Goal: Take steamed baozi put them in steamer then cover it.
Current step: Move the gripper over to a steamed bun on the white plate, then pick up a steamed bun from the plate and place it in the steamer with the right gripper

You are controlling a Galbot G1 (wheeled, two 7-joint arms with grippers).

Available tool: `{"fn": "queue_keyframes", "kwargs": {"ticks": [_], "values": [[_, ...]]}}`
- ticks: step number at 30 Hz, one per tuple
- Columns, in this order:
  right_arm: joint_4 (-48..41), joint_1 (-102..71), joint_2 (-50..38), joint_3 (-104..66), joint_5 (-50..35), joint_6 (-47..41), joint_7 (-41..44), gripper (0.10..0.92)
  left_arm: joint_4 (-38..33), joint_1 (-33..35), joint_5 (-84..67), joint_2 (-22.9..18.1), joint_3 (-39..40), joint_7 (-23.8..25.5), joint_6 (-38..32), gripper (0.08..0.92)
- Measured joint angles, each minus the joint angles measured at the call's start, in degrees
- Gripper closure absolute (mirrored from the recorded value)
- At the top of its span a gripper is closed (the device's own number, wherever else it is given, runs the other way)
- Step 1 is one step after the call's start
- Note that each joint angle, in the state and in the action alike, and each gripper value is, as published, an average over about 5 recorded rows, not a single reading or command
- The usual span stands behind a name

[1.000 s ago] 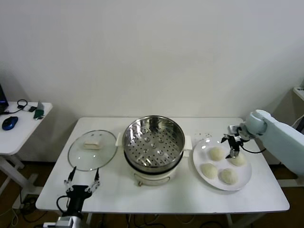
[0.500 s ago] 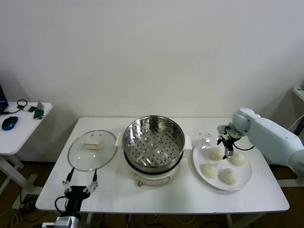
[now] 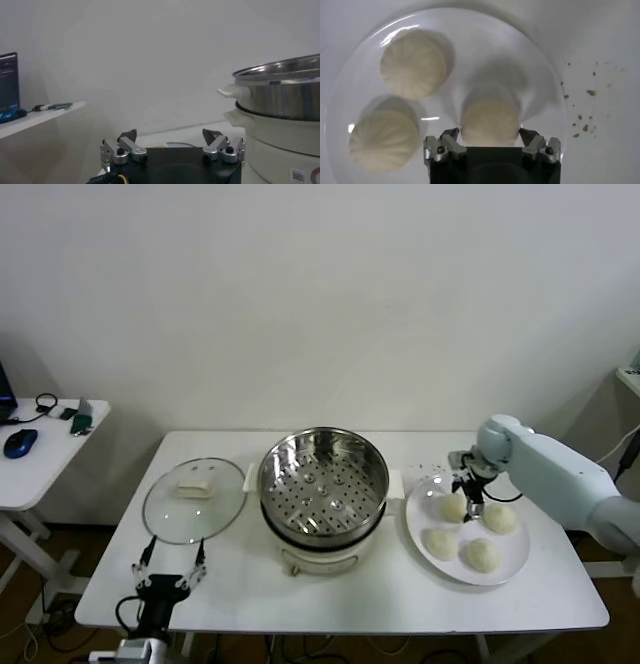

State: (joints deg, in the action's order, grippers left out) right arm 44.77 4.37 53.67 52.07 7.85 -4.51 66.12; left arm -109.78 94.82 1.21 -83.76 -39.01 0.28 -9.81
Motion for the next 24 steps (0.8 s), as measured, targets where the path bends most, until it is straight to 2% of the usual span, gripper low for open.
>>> {"fn": "queue_keyframes", "kwargs": {"ticks": [13,24], "values": [[1.37,3.45,-0.84,2.66,-2.04,1.14,0.5,0.278,-0.23,0.53,-0.05,-0.05,-0.35,-0.08,-0.31,0.177],[6.97,17.66,0.33,14.36,-10.34,5.09,1.46,0.279,-0.83,1.68,-0.61,0.01,-0.87,-0.15,-0.91,0.177]]}}
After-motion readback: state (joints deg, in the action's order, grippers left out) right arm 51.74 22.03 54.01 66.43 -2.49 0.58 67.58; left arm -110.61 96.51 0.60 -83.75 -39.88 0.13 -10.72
